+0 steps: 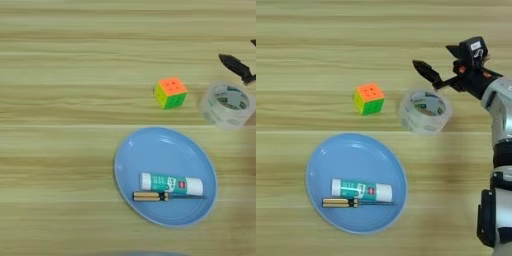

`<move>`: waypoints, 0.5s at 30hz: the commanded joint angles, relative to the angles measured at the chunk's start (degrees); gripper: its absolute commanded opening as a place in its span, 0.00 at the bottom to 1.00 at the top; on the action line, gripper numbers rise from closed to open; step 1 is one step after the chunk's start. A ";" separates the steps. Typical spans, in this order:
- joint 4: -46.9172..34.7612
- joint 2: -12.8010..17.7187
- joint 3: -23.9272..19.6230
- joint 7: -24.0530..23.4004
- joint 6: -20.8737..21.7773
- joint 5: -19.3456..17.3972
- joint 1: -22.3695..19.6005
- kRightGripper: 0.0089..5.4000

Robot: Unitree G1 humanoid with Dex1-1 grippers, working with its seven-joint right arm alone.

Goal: Move the objects on the table

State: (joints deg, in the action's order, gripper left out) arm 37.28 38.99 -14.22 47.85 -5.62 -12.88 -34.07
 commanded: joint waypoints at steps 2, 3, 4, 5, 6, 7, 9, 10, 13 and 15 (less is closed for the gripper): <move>3.41 5.68 1.03 -0.19 1.68 2.96 -6.00 1.00; 4.37 5.92 1.46 0.55 1.50 3.36 -6.02 1.00; 5.24 6.13 1.87 1.07 1.64 3.89 -6.02 1.00; 6.34 6.39 2.29 1.07 1.30 4.59 -6.19 1.00; 7.86 6.52 2.65 1.26 1.22 5.06 -6.48 1.00; 9.52 6.56 2.89 1.44 1.14 5.44 -6.79 1.00; 12.42 6.65 3.36 1.54 1.63 6.22 -7.34 1.00; 13.86 6.73 3.60 1.47 2.04 6.73 -7.61 1.00; 17.77 6.95 4.11 0.68 3.56 8.14 -8.68 1.00; 20.08 6.95 4.31 0.21 4.66 8.79 -9.42 1.00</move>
State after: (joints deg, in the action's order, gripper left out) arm 57.52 42.27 -9.44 50.11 -3.68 -4.56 -37.60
